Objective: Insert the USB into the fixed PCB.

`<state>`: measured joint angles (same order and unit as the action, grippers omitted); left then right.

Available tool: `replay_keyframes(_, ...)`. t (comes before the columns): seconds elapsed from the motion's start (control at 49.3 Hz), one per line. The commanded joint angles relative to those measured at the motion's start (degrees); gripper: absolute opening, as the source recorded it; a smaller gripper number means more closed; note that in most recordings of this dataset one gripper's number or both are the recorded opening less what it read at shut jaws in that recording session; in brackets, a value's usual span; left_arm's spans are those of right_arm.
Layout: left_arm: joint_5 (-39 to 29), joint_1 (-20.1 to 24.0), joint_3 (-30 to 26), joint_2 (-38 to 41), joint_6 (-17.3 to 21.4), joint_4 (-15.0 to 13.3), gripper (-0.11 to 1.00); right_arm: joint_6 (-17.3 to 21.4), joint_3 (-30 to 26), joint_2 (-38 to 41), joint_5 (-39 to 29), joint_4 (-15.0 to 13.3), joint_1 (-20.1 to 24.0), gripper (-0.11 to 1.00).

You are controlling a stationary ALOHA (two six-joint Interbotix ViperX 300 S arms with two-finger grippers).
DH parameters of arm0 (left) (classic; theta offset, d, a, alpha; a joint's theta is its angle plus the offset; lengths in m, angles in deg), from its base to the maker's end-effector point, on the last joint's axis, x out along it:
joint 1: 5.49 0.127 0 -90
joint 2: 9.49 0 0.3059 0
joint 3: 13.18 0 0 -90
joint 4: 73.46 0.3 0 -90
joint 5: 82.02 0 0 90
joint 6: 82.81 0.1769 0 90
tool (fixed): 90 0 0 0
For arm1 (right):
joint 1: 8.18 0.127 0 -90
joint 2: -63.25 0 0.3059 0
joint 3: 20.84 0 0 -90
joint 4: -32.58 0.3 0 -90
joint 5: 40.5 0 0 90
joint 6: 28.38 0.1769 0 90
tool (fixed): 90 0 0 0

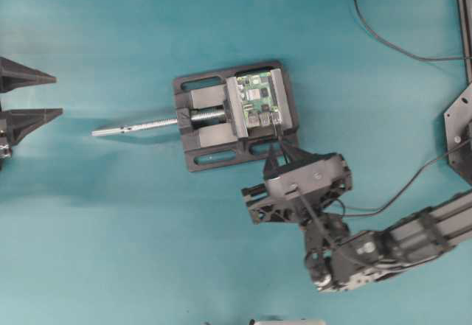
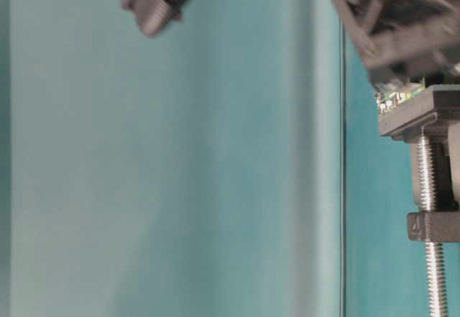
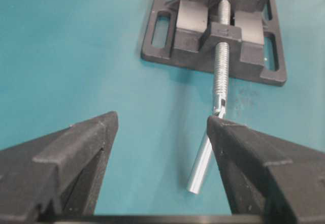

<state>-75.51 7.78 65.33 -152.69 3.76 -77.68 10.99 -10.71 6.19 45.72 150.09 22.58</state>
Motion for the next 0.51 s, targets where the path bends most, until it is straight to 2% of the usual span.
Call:
replay_keyframes(0.0, 0.35, 0.0, -0.62, 0.26, -0.26, 0.26, 0.85, -0.26, 2.11, -4.92, -1.76, -0.62, 0.26, 0.37)
replay_keyframes(0.182, 0.35, 0.0, -0.62, 0.35, -0.26, 0.26, 0.85, 0.62, 11.25, -11.07, -7.03, -2.46, 0.79, 0.37)
replay_keyframes(0.284, 0.26, 0.0, -0.62, 0.35, -0.26, 0.26, 0.85, 2.64, 16.96, -15.03, -9.93, -4.57, 0.79, 0.37)
replay_keyframes(0.365, 0.35, 0.0, -0.62, 0.26, -0.26, 0.26, 0.85, 4.75, 21.88, -18.63, -13.62, -7.03, 0.79, 0.37)
replay_keyframes(0.487, 0.35, 0.0, -0.62, 0.26, -0.35, 0.26, 0.85, 7.47, 29.0, -24.7, -18.37, -12.66, 0.79, 0.36)
